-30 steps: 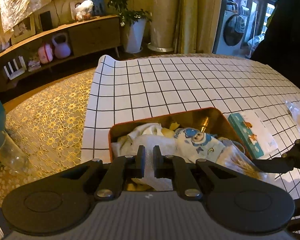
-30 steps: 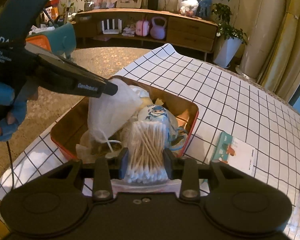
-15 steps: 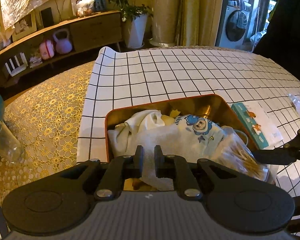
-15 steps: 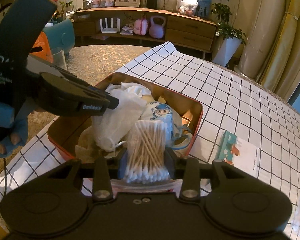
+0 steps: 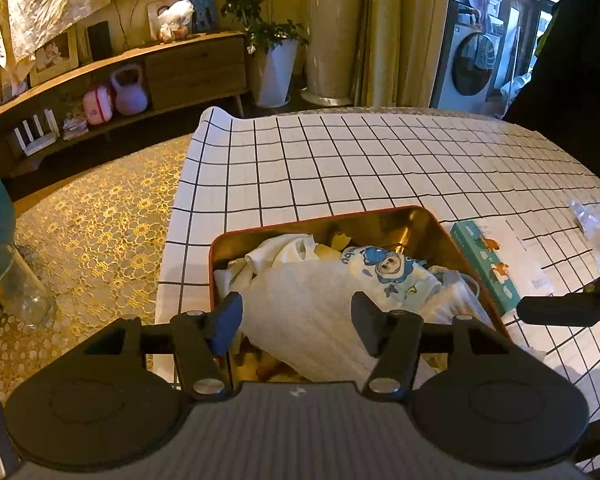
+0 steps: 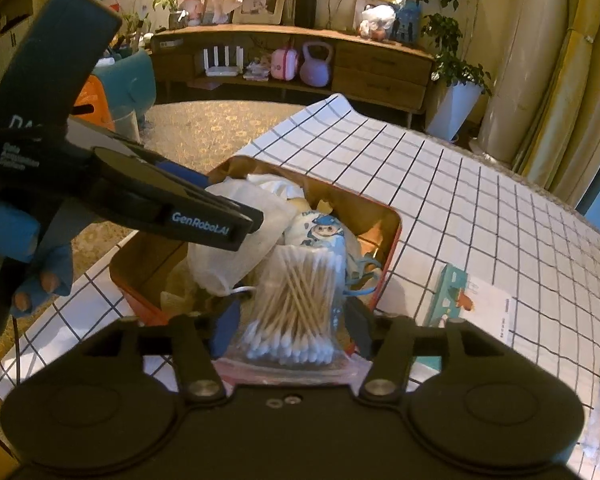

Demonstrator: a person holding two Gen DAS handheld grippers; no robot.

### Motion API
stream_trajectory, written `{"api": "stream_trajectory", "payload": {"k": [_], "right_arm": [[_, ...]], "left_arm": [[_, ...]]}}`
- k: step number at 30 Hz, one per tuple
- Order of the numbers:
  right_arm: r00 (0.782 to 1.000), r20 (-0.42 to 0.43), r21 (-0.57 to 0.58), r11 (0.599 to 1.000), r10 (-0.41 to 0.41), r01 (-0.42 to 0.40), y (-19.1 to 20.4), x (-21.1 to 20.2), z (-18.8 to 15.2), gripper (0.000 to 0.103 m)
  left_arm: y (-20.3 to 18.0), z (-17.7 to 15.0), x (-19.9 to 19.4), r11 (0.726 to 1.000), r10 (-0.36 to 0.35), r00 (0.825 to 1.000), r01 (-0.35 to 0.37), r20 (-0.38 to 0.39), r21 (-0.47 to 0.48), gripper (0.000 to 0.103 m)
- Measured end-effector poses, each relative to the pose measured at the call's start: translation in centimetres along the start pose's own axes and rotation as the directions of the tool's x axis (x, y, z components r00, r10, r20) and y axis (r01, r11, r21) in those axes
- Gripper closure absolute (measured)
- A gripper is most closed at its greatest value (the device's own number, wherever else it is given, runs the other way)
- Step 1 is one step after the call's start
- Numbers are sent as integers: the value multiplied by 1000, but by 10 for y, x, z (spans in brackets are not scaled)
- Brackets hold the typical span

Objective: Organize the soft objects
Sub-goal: 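Open both tools to drop the bags into the tin box, then move both tools back toward the plush bunny and clear plastic bag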

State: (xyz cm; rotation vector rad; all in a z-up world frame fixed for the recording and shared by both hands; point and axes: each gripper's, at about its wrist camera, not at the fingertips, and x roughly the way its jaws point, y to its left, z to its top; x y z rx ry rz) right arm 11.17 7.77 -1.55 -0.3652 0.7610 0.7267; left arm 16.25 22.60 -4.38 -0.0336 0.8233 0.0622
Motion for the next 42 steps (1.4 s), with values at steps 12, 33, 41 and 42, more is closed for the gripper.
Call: {"api": "stream_trajectory", "payload": {"k": [12,33,41,42], "right_arm": [[997,73,39,999,16,-19,-8,-50,-4,28],[975,223,144,989,-13,-20,-64,-142,-39,9],[966,248,217,976,-70,15,-103,-171,-73,4],[966,248,225,974,-76,18,-107,-174,-77,3]], "left_arm": [[-20,7,-42,1000,1,999,-2,49,13,36],[-115,13,-97,989,-58,992,41,113,143,21],[-169,16,-98,976,-127,985,103,118,192,21],[-176,17,-97,975,-135,984,111,118,194,21]]}}
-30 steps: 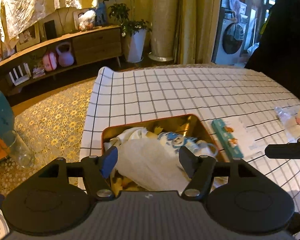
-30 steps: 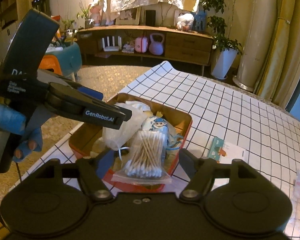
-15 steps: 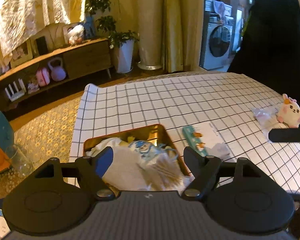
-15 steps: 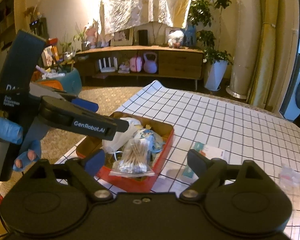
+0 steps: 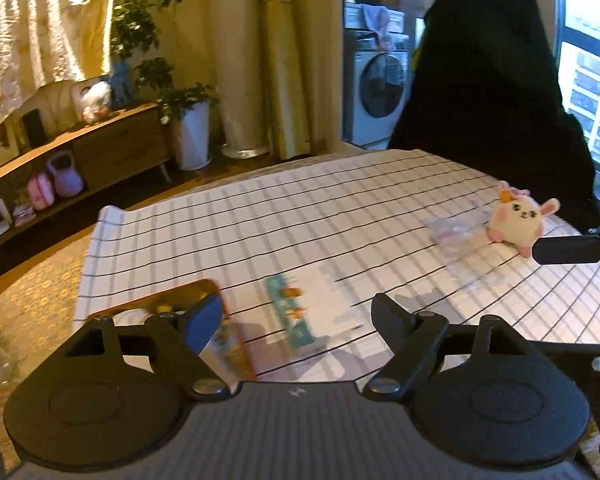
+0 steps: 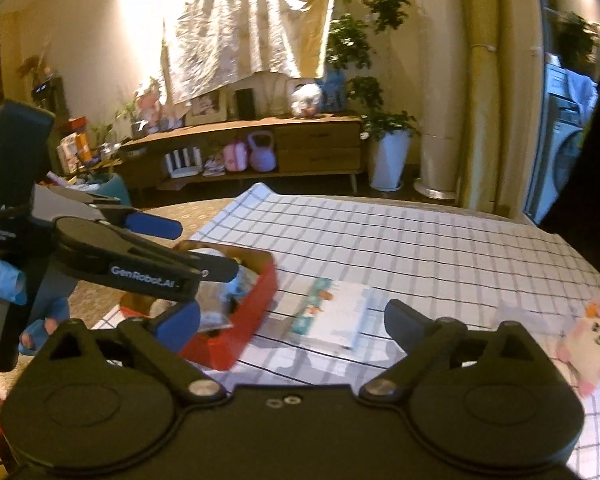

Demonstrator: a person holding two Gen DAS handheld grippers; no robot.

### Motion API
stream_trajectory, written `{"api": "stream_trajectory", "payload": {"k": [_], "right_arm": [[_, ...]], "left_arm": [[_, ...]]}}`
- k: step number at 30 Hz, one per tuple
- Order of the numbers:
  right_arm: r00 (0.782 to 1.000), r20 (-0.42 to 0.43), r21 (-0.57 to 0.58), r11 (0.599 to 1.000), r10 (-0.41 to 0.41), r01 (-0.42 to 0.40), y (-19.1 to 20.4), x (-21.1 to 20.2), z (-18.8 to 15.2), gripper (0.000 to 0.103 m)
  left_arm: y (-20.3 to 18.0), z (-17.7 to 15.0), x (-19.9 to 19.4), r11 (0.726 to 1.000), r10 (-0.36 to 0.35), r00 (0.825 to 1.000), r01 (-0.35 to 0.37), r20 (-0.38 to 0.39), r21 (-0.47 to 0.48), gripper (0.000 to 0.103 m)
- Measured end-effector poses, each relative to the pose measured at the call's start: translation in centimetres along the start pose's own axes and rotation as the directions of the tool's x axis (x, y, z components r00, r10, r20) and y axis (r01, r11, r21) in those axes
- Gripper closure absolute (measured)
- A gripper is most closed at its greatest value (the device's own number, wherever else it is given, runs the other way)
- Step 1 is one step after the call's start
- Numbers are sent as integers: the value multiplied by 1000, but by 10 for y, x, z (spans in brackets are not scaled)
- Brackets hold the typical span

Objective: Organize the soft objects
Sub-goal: 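Move both tools back toward the plush bunny and clear plastic bag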

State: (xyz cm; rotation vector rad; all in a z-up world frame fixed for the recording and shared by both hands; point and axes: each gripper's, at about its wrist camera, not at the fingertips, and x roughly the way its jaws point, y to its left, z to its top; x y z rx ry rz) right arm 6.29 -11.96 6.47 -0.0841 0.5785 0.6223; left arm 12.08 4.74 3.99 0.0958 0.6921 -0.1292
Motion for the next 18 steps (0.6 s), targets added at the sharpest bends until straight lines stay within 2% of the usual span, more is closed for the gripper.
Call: {"api": "stream_trajectory", "payload": {"k": [2,5,11,14,18], "right_arm": [[1000,7,16,1000,-18,18,-13,-8,-4,3],[999,15,34,998,-47,47,-30,-18,-11,3],[995,10,74,993,-95,94,-64,-33,-26,2],[993,7,85,989,-119,118,-80,-39,-34,2],[989,-7,119,982,-149,149,-103,-43,-46,2]], "left_arm": [[-13,4,5,1000,-21,1000,21,-1,2,20],[-32,9,15,999,-39,999,39,-4,11,13],[-67,15,37,995,-96,995,96,-1,36,11],[-83,19,48,992,-119,993,119,0,45,4],[-104,24,69,990,-132,991,133,-7,47,3]]}}
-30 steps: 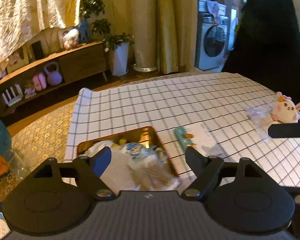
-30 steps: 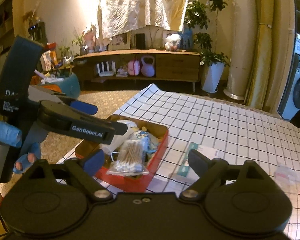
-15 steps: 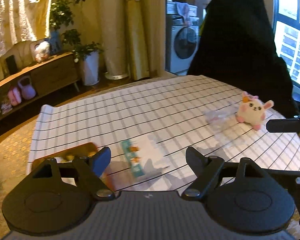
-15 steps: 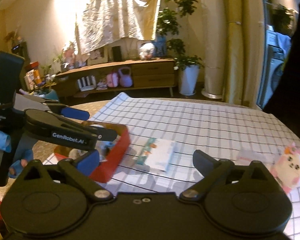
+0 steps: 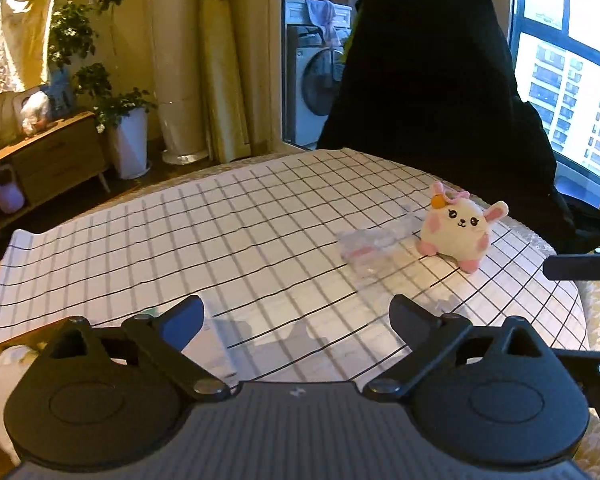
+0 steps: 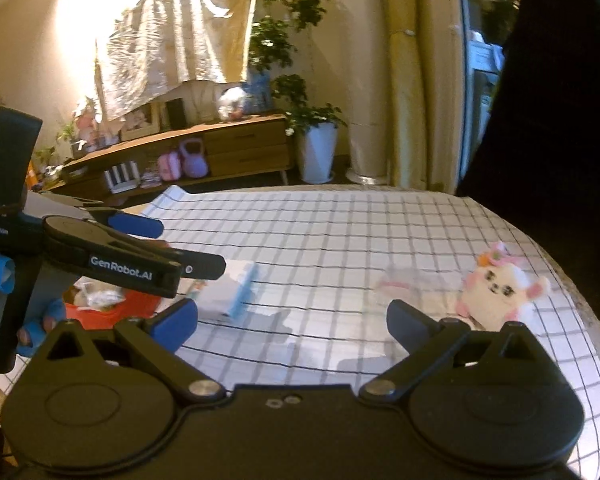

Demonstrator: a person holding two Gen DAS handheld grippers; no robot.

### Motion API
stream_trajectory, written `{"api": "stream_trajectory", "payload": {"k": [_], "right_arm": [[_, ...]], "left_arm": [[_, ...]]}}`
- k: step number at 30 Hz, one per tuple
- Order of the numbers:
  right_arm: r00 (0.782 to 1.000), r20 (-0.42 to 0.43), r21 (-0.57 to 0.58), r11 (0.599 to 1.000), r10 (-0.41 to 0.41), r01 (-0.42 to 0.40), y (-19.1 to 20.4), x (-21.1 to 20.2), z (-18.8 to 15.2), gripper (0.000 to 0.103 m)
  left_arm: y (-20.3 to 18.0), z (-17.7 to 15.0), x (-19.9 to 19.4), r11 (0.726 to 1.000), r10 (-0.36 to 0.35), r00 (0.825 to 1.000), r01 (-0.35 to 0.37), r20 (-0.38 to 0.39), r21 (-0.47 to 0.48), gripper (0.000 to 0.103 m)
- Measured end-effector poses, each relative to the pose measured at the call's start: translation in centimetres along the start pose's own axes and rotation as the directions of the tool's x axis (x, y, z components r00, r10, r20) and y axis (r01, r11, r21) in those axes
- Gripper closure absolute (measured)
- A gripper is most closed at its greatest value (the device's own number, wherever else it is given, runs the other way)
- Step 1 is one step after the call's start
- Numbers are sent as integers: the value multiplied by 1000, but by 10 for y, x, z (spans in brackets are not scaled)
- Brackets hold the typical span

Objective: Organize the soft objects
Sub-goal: 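Move both tools back toward the plush bunny and clear plastic bag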

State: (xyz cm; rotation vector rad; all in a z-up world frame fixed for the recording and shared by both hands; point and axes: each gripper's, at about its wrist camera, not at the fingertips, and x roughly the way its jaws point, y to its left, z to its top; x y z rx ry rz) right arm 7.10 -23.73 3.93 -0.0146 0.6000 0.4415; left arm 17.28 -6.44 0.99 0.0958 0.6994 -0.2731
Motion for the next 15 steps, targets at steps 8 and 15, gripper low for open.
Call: {"api": "stream_trajectory", "payload": {"k": [8,15], "right_arm": [[997,-29,7,997,-78,78,-42,7,-21,2],[993,-61,-1,995,-100,100,-60,34,-26,2]], "left_arm": [[-24,25,48,998,-62,998,62,-26,-19,3],[-33,46,93,995,-86,996,85,-26,-58,3]]}}
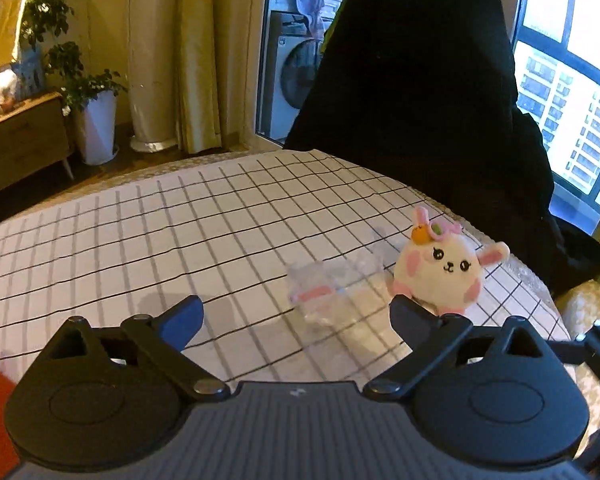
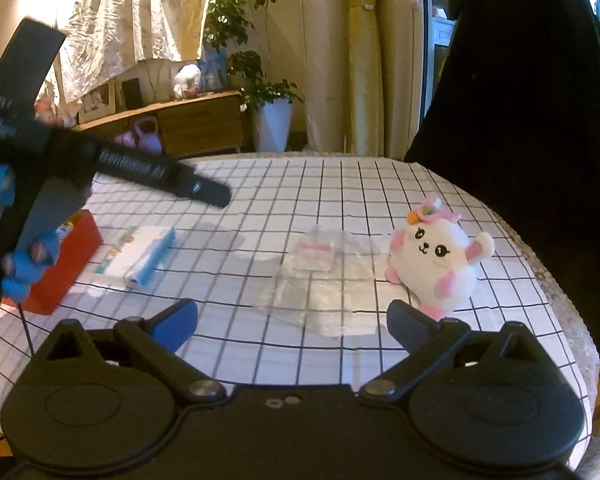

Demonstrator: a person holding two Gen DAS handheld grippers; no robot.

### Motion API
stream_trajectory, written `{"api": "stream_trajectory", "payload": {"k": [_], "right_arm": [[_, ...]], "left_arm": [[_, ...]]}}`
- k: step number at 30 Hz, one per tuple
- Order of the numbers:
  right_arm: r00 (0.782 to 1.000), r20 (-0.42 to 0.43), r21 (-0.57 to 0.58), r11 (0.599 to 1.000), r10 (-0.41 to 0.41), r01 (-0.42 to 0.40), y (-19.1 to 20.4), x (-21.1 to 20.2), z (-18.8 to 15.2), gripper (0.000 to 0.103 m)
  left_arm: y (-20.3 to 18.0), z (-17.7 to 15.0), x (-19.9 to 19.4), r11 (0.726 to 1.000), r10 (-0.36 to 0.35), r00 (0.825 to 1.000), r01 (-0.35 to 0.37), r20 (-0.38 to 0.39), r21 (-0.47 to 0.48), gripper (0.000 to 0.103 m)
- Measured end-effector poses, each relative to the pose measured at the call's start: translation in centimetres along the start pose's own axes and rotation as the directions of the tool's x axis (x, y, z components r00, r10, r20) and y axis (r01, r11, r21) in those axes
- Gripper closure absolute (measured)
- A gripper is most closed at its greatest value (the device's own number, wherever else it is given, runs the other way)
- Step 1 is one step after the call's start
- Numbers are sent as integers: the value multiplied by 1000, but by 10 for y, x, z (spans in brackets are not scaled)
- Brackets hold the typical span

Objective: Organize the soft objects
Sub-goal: 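Move both tools back toward the plush bunny and clear plastic bag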

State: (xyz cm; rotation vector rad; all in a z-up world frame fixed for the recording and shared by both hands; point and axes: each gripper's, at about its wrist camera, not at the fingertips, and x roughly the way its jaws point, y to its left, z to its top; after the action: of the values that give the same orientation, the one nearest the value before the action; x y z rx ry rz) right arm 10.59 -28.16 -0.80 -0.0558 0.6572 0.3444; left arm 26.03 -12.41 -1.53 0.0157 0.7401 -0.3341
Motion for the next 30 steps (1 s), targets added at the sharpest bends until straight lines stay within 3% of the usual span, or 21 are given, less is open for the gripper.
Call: {"api": "stream_trajectory", "payload": {"k": [18,30], "right_arm": [[997,-66,-21,999,-31,30,2,127,17,3],[989,-122,-13,996,-88,87,-3,166,2,2]], "left_arm": [[38,8,51,991,108,994,-110,-26,-74,3],[45,3,67,992,106,993,-109,-44,-63,3]]}}
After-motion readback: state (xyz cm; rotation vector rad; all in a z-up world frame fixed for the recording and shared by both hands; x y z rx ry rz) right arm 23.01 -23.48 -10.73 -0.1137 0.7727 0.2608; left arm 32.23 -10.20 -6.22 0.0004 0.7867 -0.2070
